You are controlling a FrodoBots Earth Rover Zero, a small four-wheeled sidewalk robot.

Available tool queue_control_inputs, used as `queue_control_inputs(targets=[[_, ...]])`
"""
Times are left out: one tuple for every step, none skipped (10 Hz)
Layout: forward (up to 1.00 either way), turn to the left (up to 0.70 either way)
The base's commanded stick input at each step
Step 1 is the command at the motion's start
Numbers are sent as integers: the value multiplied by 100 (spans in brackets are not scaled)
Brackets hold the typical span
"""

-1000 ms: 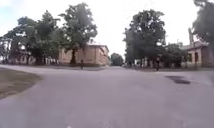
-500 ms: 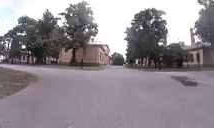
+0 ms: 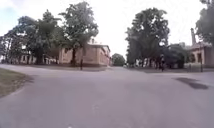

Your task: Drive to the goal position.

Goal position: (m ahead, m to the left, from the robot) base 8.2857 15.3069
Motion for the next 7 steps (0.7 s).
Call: queue_control_inputs(targets=[[85, 34], [85, 34], [85, 34], [85, 34], [85, 34], [85, 34], [85, 34]])
